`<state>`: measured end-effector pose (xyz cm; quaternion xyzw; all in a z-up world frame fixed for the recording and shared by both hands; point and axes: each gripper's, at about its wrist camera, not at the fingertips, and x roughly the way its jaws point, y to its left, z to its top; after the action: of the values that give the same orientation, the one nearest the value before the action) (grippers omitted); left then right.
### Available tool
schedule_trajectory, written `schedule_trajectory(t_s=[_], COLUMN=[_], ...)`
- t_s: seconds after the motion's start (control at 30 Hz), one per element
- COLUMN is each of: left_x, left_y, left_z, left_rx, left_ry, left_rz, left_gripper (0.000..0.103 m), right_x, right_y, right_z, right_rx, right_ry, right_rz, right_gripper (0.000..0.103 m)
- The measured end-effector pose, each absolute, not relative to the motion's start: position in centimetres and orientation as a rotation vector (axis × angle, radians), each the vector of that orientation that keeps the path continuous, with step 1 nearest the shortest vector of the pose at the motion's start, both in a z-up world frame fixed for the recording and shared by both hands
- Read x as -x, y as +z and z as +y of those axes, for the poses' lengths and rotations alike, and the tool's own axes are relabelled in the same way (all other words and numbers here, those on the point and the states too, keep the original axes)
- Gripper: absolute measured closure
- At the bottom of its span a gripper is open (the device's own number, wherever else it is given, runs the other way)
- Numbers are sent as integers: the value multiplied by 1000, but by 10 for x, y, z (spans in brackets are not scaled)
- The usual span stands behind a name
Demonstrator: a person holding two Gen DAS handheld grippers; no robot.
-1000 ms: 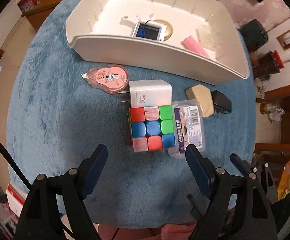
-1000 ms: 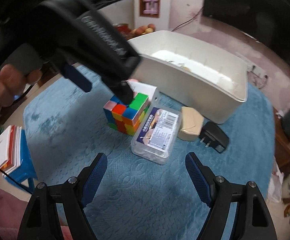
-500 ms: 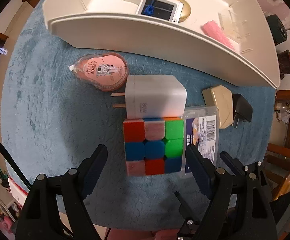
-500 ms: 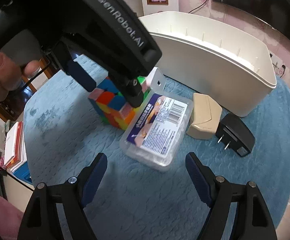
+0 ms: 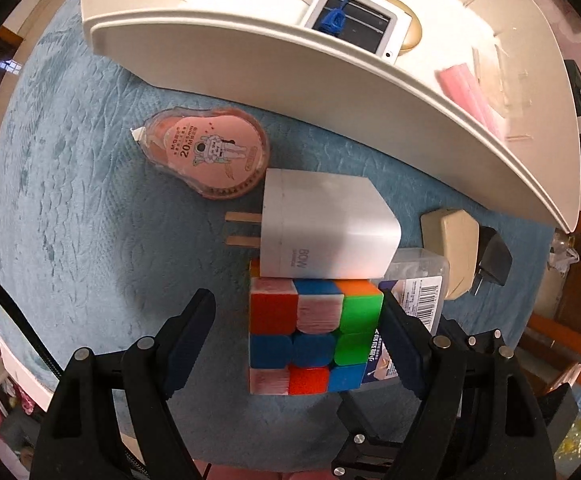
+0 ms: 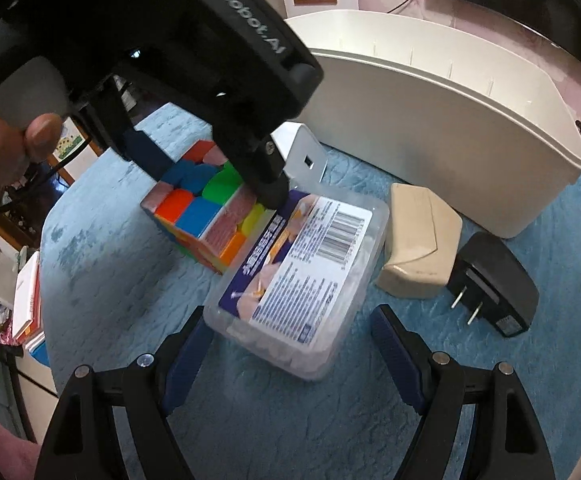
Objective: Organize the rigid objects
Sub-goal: 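Grasp the Rubik's cube with the left tool while the right tool grasps the clear plastic box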
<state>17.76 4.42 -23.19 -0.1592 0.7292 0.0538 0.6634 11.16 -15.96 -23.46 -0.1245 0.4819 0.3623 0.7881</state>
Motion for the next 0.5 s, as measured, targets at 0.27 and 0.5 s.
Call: schedule_trajectory(t_s=[0.27, 0.5], left_x=[-176, -180], left_y=[-224, -222], left_z=[50, 46], left_rx=[417, 400], left_ry=[79, 75], left_rz=[1634, 1643], left_gripper=[38, 39], right_x=[-117, -115], right_y=[-235, -239], right_z=[-149, -132], right_rx=[267, 297], right_ry=[756, 726], right_rz=[1008, 992], right_gripper=[19, 19])
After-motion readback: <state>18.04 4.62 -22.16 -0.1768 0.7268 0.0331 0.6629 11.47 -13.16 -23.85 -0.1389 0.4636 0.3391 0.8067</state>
